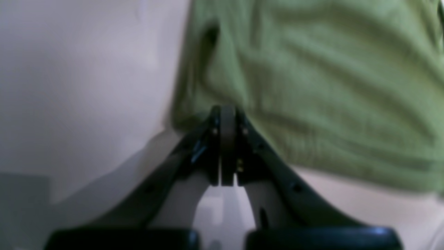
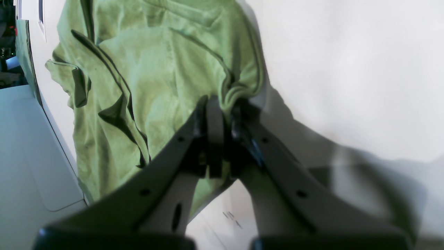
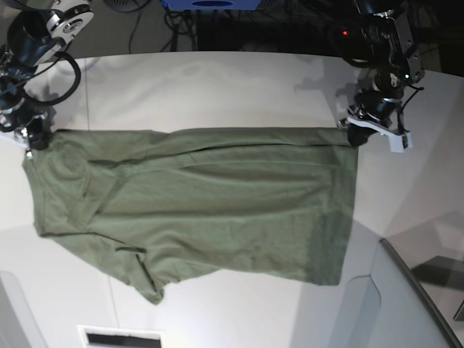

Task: Layout the t-shirt on the table in an organized manner, then fold the t-shirt properly

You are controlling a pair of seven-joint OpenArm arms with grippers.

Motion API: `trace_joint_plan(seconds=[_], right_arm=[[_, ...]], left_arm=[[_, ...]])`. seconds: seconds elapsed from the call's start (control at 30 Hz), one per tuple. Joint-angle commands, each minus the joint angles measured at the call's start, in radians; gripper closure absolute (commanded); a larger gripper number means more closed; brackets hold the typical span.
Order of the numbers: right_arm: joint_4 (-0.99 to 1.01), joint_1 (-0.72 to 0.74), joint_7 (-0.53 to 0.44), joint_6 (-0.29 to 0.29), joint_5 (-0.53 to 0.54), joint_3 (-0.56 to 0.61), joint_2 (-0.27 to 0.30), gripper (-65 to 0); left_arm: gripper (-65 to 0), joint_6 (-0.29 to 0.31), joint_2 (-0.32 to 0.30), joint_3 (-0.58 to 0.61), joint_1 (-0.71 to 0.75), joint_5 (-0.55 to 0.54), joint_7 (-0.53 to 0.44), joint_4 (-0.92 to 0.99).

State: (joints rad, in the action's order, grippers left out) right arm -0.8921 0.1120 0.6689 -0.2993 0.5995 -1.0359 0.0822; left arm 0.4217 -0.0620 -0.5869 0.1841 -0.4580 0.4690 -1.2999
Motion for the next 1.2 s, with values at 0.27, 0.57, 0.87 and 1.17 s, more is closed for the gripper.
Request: trace_joint_plan(seconds=[0.27,0.57,0.87,1.17], right_arm=[[0.003,-0.002,0.032,0.025,-0.048,0.004,0.001,-0.8],[0.003,-0.002,0.032,0.025,-0.049,0.004,0.001,-0.8],[0.003,-0.002,0.032,0.025,-0.049,0.004,0.001,-0.8],[0.003,-0.001,0.032,0.025,-0.049,0.004,0.001,-0.8]], left_arm=[[0.0,0.007,0.012,-0.068,-0.061,-0.014,-0.009,0.124],[0.0,0.012,0.023,-0.072,-0.090,-0.014,-0.009,0.188],[0.0,0.012,0.026,-0.100,-0.084,-0.014,0.064,0.087],[0.0,0.012,0.027,-0.127,-0.091,-0.014,0.072,0.084]])
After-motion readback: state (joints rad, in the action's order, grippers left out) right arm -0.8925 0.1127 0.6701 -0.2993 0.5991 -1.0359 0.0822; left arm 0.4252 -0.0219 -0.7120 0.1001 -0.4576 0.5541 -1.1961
